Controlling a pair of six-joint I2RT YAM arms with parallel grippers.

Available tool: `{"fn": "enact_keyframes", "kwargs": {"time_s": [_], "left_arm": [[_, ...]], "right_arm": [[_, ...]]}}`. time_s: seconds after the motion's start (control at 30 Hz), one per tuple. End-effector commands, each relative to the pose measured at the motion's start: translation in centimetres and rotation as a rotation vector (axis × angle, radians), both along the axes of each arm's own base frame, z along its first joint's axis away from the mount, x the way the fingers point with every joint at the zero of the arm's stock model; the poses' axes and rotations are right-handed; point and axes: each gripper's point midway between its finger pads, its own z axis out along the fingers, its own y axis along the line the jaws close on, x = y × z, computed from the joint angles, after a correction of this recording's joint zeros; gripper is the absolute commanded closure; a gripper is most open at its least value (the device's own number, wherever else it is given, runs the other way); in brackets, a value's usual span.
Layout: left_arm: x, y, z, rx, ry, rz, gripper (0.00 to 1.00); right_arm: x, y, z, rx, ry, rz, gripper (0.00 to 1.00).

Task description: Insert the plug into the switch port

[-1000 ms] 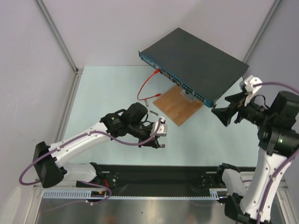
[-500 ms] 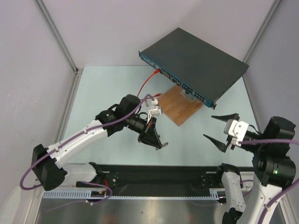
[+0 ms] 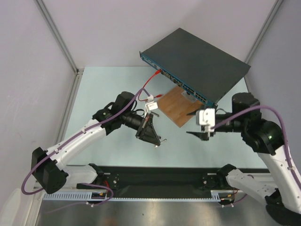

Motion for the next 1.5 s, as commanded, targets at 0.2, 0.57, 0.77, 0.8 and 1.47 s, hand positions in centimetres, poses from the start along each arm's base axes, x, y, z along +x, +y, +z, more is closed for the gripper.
{"fn": "enact_keyframes", "kwargs": {"time_s": [0.2,0.57,0.77,0.8,1.47], "left_arm": [[-1.5,0.3,1.7,-0.065,0.090,-0.065,1.00],[-1.3,0.2,1.5,-0.060,0.091,-0.062,1.00],[-1.1,0.1,1.5,-0.060,0.083,-0.056,1.00],[-1.1,0.1,1.5,-0.060,0.082,-0.054,1.00],[4.3,2.1,4.7,-0.120,-0.201,0.245,0.32]], "right_arm": [[-1.2,4.4,-2.9,-0.263,-0.428,0.135,0.38],[-4.1,8.7,-4.9,-0.298,-0.469,0.281,0.42],[-5.0,9.4,-6.2,-0.320,-0.397,0.320,0.48],[-5.2,9.5,-6.4,-0.323,-0.390,0.325,0.49],[-4.0,10.1,-6.4,-0.275,-0.154,0.170,1.00]]}}
